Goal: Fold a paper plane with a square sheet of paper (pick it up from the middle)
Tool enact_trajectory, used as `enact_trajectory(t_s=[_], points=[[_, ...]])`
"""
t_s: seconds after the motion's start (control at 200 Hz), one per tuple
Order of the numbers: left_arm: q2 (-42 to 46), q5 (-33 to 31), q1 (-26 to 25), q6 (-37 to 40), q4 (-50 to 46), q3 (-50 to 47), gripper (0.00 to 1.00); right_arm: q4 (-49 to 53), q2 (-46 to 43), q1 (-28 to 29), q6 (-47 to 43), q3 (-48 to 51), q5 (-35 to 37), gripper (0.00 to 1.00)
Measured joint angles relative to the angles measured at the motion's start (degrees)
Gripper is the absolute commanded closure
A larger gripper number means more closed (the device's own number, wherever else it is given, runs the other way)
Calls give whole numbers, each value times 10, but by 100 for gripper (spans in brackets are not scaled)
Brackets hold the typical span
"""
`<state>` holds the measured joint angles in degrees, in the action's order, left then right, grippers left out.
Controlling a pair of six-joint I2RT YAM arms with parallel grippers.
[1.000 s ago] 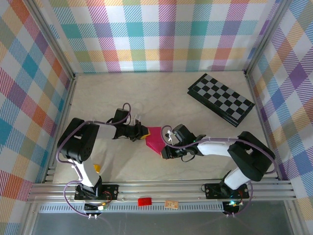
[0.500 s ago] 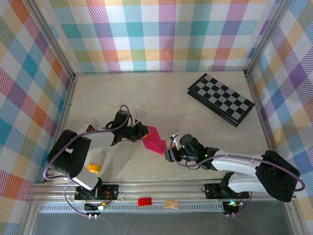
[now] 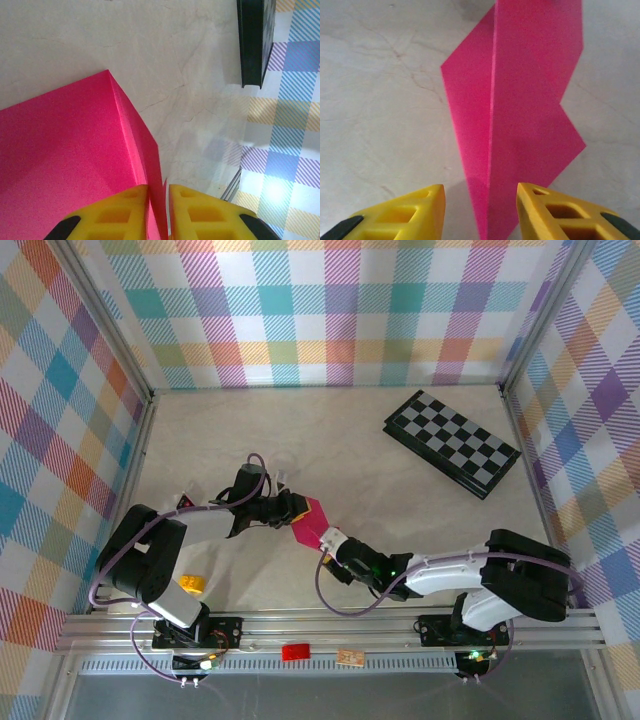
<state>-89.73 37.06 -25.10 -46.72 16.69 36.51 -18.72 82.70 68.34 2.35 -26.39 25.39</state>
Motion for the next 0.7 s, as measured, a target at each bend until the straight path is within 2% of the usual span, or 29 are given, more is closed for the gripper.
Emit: enact_trajectory(t_s=[0.205,0.37,0.7], points=[[-5,9,0,0,0,0,82,-22,28,0,-16,-9,27,58],[-13,13,0,0,0,0,82,-39,44,0,-20,-9,41,65],[-13,15,0,0,0,1,82,-49,59,0,-21,-9,47,64]])
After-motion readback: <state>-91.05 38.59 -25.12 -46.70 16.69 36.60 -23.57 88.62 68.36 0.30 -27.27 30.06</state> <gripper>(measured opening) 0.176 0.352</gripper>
